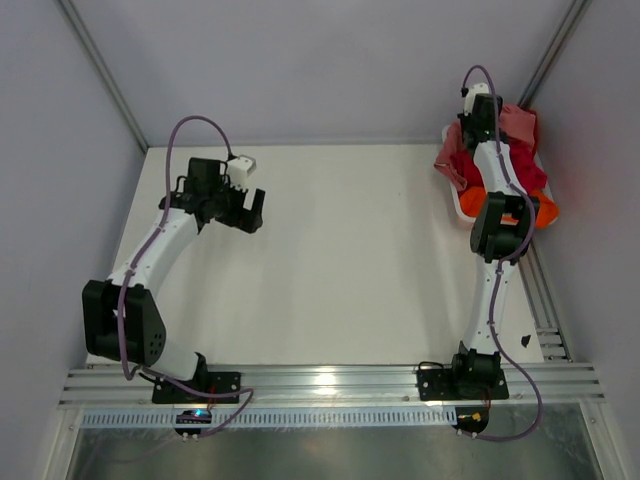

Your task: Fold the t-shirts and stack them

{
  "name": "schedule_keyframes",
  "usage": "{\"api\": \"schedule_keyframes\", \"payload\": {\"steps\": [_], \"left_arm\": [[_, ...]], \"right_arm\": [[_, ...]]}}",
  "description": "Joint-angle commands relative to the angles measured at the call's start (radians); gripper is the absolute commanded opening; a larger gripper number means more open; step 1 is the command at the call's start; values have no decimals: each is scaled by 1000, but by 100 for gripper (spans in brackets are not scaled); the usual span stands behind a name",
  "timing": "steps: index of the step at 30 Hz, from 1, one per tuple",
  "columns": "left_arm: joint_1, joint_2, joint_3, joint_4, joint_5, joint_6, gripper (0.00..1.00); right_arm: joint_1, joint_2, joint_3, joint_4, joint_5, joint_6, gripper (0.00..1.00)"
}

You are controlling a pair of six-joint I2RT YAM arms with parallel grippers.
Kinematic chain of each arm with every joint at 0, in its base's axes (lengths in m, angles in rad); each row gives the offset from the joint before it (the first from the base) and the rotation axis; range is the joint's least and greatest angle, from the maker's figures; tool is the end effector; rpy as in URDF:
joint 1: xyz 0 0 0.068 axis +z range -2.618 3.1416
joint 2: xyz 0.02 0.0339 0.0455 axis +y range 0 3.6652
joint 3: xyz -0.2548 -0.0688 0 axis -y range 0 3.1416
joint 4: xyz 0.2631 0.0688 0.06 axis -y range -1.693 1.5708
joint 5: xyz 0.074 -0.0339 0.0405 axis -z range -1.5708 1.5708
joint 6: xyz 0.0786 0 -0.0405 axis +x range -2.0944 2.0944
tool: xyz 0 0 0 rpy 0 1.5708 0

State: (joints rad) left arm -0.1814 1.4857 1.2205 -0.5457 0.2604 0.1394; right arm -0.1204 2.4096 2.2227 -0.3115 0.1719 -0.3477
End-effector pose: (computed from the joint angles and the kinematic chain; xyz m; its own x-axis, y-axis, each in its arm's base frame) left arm 0.3615 -0.0869 0.2476 -0.6576 0.2571 -0.7081 0.4445 0.8914 -0.0891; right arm 0.6062 -0.0869 0.2215 -0.5373 -0.2732 -0.7979 0.0898 0.9222 -0.3762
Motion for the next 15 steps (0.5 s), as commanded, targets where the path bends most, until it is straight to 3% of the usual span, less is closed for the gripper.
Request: {"api": "schedule_keyframes", "payload": {"steps": [1,5,8,11,15], "left_arm": [[2,24,37,-16,-9,5,97],[2,33,37,-11,-6,2,97],[2,35,37,-16,-4,2,96],[2,22,33,-5,10,-9,95],[2,7,25,7,30,-24,95]], "right_arm": [[-4,-32,22,17,-18,19,3],[-4,-141,-63,128,-41,-68,3],[-4,-210,-6,137,21,-125,3],[-4,-309,11,150,40,-134,3],[-4,-490,-95,172,-14,-88,3]]}}
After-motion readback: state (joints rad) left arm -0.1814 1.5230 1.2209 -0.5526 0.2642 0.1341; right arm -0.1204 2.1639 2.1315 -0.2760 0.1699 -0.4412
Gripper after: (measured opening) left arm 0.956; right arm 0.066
